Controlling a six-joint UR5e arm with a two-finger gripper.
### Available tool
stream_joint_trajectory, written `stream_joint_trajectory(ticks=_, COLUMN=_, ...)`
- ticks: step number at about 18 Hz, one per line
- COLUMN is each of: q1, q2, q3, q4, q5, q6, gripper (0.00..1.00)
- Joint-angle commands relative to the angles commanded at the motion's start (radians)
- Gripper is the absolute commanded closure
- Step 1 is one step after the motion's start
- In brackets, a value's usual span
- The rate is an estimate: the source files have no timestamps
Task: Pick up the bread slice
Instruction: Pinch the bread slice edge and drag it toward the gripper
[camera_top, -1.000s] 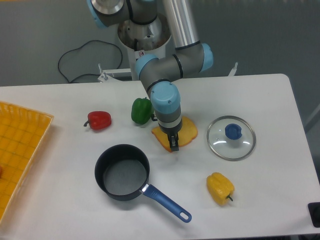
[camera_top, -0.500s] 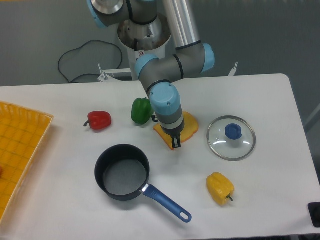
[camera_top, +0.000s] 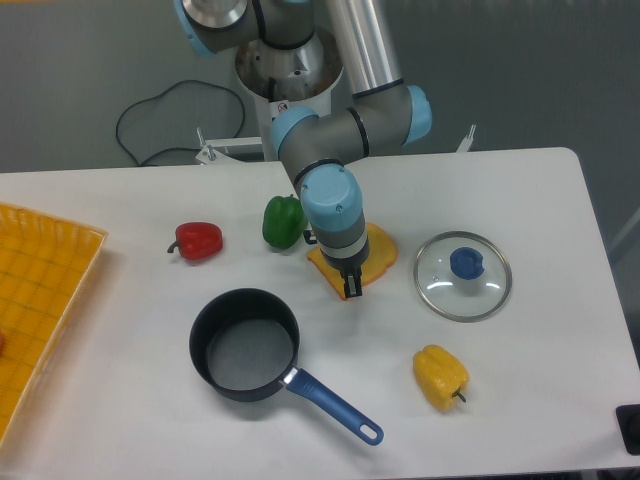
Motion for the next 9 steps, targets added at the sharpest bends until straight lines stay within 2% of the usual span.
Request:
stream_joint_trajectory(ticks=3, q1=0.003, q2=0.006, q3=-0.051, q4=0.018, q5=0.000, q6=-0.003, gripper=0.00)
stream_joint_trajectory(ticks=6, q1=0.005, q2=0.006, q3=-0.060, q4=0.026, q5=0.000, q6=-0.006, gripper=0.00)
stream_joint_trajectory(ticks=9, q1=0.009, q2=0.006, q3=-0.077, q4=0.060, q5=0.000, q6=-0.003, gripper=0.00)
